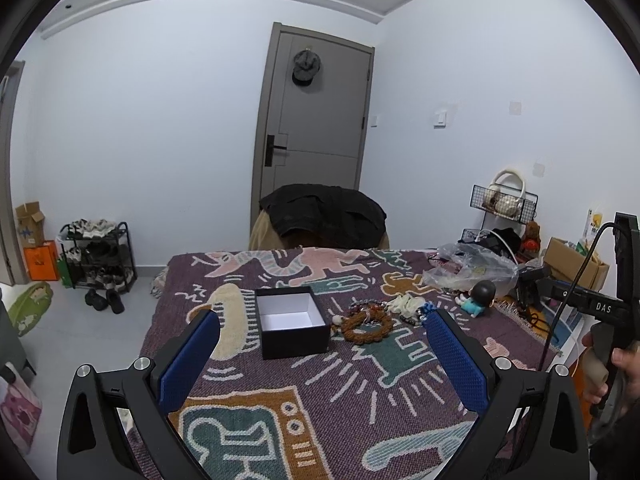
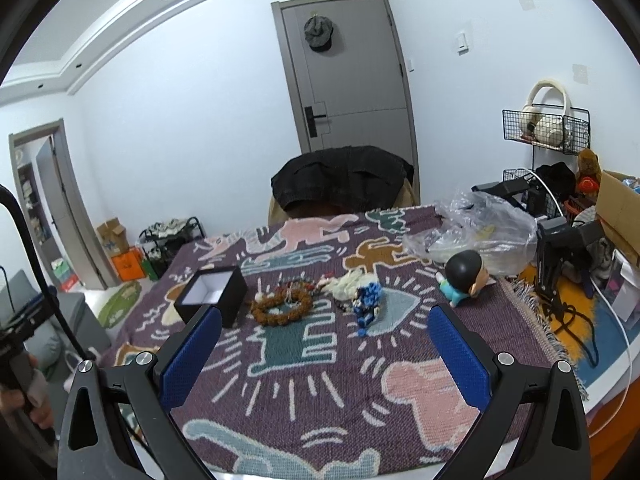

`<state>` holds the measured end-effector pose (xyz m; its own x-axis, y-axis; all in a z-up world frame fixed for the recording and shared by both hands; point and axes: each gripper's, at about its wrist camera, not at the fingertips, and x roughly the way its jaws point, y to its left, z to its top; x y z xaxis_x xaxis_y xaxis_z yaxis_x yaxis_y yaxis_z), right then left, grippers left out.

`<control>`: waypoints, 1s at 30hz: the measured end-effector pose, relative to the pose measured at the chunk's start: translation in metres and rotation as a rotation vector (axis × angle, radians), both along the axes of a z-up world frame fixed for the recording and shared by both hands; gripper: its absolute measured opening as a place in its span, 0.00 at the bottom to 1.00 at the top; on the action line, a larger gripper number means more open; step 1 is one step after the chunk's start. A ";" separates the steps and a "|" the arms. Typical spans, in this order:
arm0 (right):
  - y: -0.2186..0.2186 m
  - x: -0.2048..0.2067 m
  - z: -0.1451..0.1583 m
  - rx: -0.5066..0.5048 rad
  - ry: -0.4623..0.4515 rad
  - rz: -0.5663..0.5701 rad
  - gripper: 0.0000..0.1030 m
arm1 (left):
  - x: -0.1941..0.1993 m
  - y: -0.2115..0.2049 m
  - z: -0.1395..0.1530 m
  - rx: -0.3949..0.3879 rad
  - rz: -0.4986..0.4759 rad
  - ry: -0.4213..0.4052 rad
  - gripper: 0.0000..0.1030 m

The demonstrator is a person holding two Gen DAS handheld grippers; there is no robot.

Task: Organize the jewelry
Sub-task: 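Grasp the brown bead bracelet with the left gripper while the right gripper grasps the blue bracelet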

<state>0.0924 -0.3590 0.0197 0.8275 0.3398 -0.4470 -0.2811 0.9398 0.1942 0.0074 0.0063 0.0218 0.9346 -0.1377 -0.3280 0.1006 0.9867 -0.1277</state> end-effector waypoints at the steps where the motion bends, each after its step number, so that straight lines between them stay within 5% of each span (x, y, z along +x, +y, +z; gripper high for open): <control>1: -0.001 0.001 0.001 0.001 -0.002 -0.002 1.00 | 0.003 0.000 0.000 -0.002 -0.003 0.002 1.00; 12: 0.005 0.043 -0.009 -0.005 0.071 -0.002 0.96 | 0.048 -0.004 -0.001 -0.008 -0.045 0.049 1.00; 17: 0.009 0.068 -0.027 0.002 0.112 0.000 0.85 | 0.072 -0.009 -0.009 0.004 -0.055 0.071 0.99; 25: -0.008 0.107 -0.069 0.083 0.234 -0.018 0.58 | 0.115 -0.017 -0.034 0.004 -0.088 0.150 0.80; 30: -0.022 0.125 -0.093 0.139 0.297 -0.053 0.53 | 0.134 -0.024 -0.051 -0.009 -0.124 0.205 0.75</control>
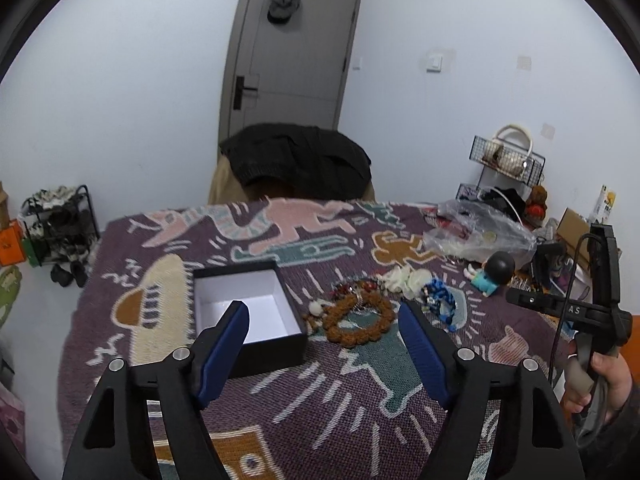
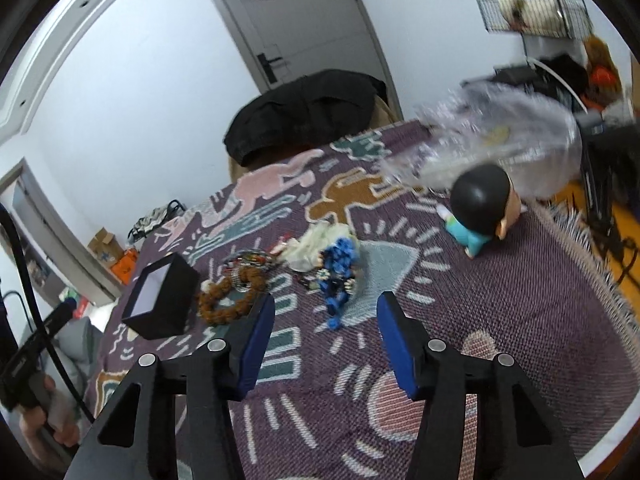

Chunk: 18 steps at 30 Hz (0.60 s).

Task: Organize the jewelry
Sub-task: 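Grasp the brown bead bracelet with the left gripper while the right gripper grasps the blue bracelet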

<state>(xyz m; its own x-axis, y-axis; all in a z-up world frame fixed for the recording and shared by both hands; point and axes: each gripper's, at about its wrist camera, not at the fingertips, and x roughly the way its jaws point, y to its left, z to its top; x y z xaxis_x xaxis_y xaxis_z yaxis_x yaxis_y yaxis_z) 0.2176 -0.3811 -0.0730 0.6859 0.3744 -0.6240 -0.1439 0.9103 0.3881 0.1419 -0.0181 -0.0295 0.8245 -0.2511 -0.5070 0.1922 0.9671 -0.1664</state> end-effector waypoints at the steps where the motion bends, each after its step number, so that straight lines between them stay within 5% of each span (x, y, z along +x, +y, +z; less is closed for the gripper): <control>1: -0.002 0.004 -0.005 0.009 0.012 -0.007 0.52 | 0.004 -0.004 -0.002 0.006 -0.007 0.005 0.74; 8: -0.010 0.022 -0.026 0.044 0.057 -0.025 0.51 | 0.027 -0.029 -0.019 0.030 -0.065 0.052 0.65; 18: -0.031 0.030 -0.043 0.106 0.071 -0.069 0.51 | 0.059 -0.077 -0.042 0.117 -0.148 0.118 0.64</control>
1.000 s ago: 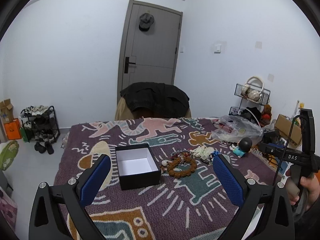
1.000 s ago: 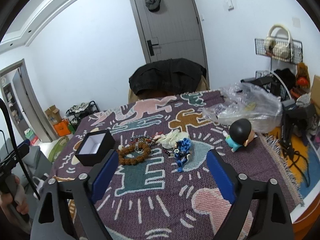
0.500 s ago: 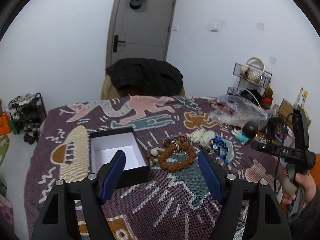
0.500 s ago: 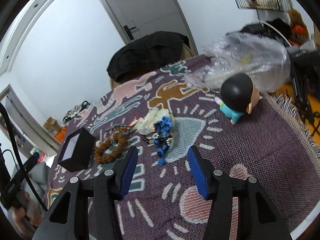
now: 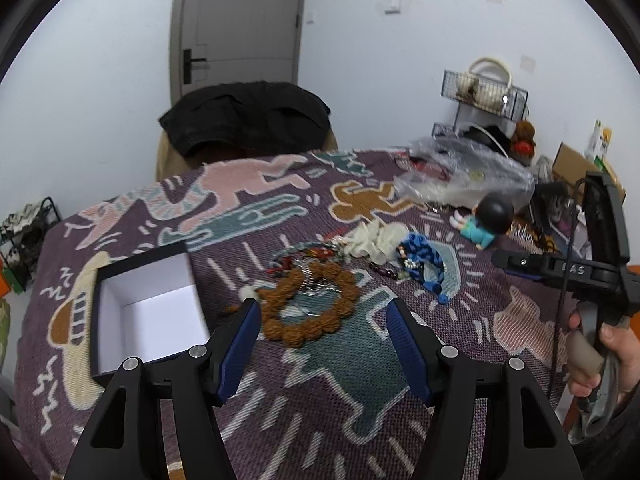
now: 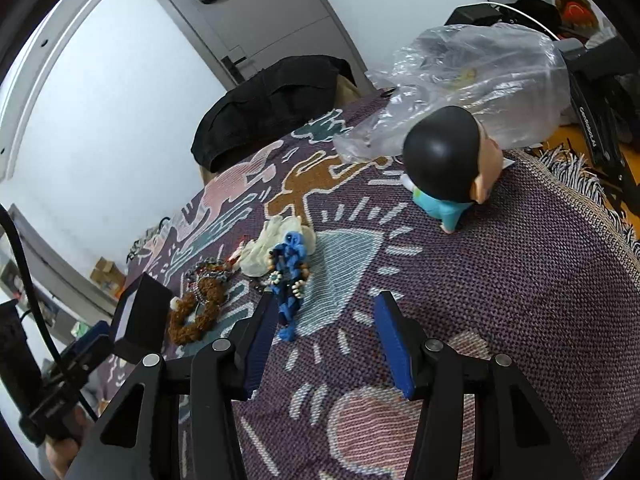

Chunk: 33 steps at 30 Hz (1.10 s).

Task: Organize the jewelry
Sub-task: 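Grasp the brown bead bracelet with the left gripper while the right gripper grasps the blue bracelet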

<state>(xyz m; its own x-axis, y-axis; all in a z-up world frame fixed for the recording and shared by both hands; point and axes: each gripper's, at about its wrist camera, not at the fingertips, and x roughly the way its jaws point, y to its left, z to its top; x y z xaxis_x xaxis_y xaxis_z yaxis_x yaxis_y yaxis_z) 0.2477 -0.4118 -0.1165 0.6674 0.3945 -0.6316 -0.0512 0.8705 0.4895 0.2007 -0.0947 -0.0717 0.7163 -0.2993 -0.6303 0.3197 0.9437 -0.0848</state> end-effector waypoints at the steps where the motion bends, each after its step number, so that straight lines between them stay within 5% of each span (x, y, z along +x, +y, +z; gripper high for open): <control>1: -0.002 -0.001 -0.001 0.003 0.001 -0.001 0.51 | 0.004 -0.005 -0.004 0.010 -0.006 0.010 0.64; 14: -0.022 -0.004 -0.011 0.026 0.007 -0.012 0.51 | 0.057 -0.046 -0.048 0.123 -0.062 0.124 0.55; 21: -0.012 0.005 -0.015 0.030 0.029 0.007 0.51 | 0.073 -0.056 -0.067 0.182 -0.065 0.170 0.31; 23: -0.004 0.010 -0.016 0.020 0.035 0.027 0.51 | 0.075 -0.054 -0.066 0.149 -0.080 0.191 0.19; 33: 0.031 0.040 -0.032 -0.035 0.096 0.090 0.51 | 0.055 -0.045 -0.023 0.061 -0.099 0.119 0.19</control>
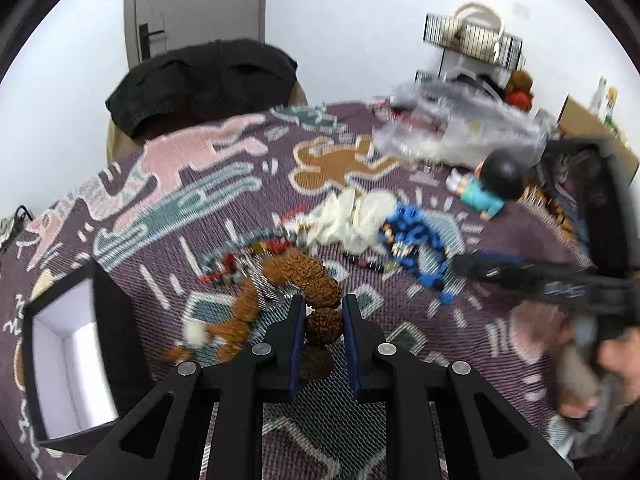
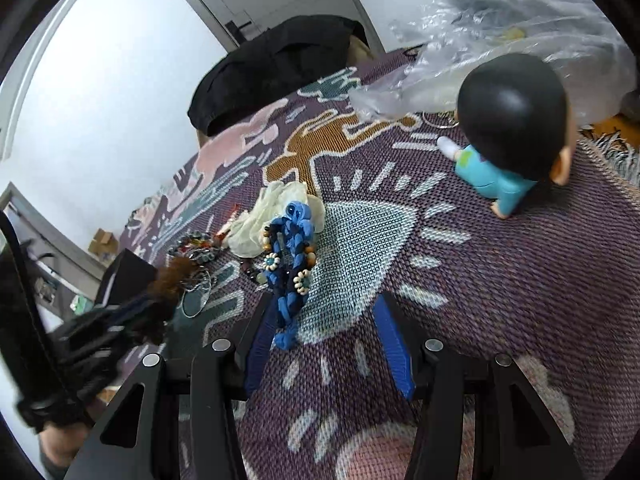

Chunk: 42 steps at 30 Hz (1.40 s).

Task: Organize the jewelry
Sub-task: 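Grasp the brown bead bracelet with the left gripper while the right gripper grasps the blue bracelet, then lower both bracelets into the black box and open both grippers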

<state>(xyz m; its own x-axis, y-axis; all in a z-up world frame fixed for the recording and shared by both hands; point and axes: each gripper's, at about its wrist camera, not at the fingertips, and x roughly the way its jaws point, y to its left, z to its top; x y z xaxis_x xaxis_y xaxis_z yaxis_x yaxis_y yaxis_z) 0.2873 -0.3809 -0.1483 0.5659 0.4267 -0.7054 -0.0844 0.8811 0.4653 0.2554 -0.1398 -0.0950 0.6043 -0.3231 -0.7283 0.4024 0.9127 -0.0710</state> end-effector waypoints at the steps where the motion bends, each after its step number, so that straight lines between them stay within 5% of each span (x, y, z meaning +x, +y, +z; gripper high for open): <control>1: 0.002 0.002 0.000 -0.005 -0.011 -0.005 0.51 | -0.002 0.003 0.007 -0.012 0.001 -0.007 0.19; 6: 0.010 0.013 0.001 -0.026 -0.006 0.003 0.50 | -0.012 0.014 0.037 -0.050 0.005 -0.057 0.19; 7: 0.013 0.015 0.001 -0.033 -0.011 0.011 0.36 | -0.013 0.017 0.042 -0.057 0.007 -0.066 0.19; 8: 0.015 0.016 -0.001 -0.027 -0.008 0.028 0.09 | -0.014 0.019 0.045 -0.063 0.008 -0.071 0.19; 13: 0.019 0.012 0.001 0.014 -0.027 0.063 0.09 | -0.021 0.030 0.062 -0.100 0.014 -0.093 0.19; 42: 0.040 -0.065 0.145 0.065 -0.388 0.144 0.09 | -0.074 0.057 0.163 -0.115 0.054 -0.313 0.19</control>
